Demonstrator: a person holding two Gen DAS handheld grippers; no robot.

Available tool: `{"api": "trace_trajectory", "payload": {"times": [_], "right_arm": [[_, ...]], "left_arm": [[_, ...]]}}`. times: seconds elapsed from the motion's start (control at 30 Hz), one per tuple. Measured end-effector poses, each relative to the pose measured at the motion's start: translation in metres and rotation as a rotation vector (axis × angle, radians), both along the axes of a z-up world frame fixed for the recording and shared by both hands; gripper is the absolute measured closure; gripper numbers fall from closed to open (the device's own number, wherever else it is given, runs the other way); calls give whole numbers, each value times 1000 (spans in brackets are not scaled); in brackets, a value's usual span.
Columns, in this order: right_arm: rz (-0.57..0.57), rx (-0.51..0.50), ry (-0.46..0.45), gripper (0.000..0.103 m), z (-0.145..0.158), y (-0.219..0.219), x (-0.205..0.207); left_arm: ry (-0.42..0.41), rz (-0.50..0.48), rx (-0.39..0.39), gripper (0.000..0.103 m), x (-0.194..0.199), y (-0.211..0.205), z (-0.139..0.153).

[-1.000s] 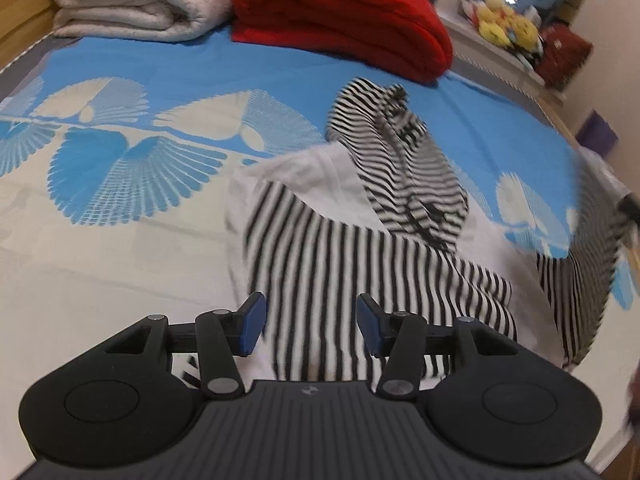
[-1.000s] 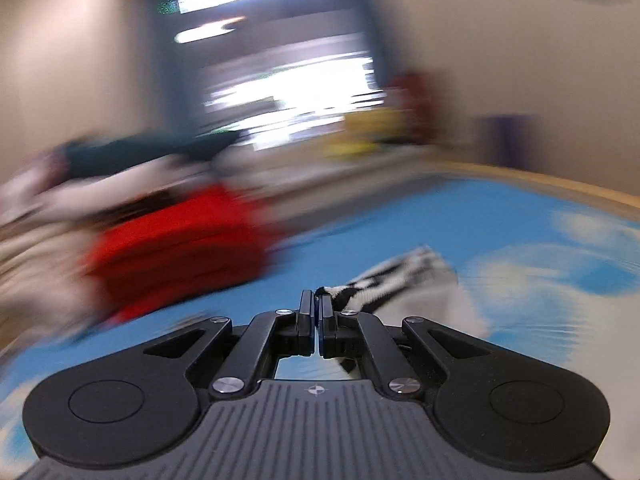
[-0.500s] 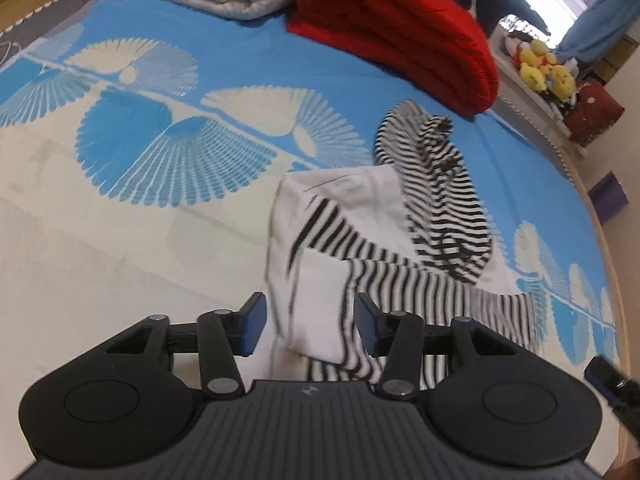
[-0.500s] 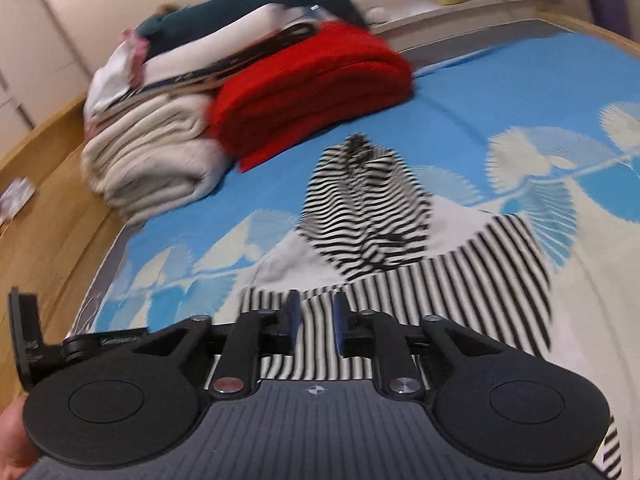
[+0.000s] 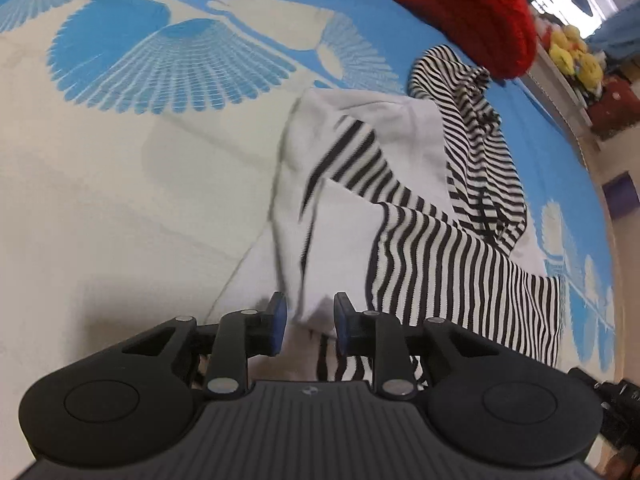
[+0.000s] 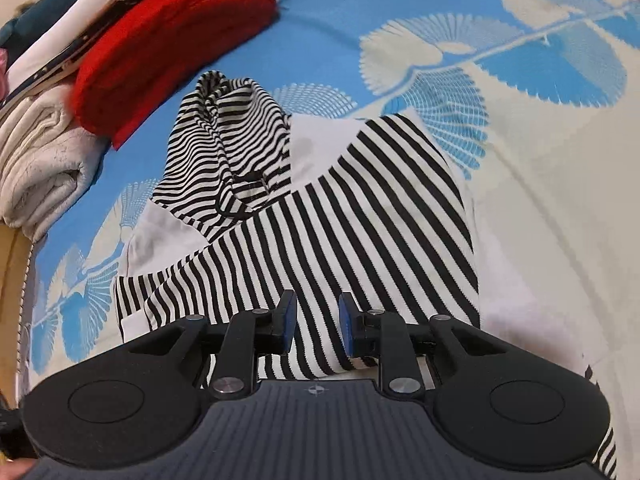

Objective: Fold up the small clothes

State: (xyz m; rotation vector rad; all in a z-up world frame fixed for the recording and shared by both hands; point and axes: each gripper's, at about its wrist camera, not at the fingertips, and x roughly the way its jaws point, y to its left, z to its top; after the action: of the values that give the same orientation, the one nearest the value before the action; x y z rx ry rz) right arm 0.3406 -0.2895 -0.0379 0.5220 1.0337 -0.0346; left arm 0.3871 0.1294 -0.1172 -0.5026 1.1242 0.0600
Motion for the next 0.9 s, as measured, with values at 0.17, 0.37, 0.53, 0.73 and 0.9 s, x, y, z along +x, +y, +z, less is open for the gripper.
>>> {"api": "trace_trajectory", "payload": {"times": [0.17,0.37,0.53,0.73,0.9], "right_arm": [[33,-34,-3,78,1,-1,7],[6,-47,19,78,-5,-7,11],[-25,-25,37,78,-11,-13,6],[-40,-15,77,78,-22,-14,2],[-68,-15,115,78,-33,-20,2]], "left_arm": [[-21,-42,74,91,4,-13,6],[-122,-83,119,95,-13,-21,47],[-133,-107,124,97,-30,-20,60],[-99,-64,121,98,-34,-7,48],[0,-31,123,97,-30,1,27]]}}
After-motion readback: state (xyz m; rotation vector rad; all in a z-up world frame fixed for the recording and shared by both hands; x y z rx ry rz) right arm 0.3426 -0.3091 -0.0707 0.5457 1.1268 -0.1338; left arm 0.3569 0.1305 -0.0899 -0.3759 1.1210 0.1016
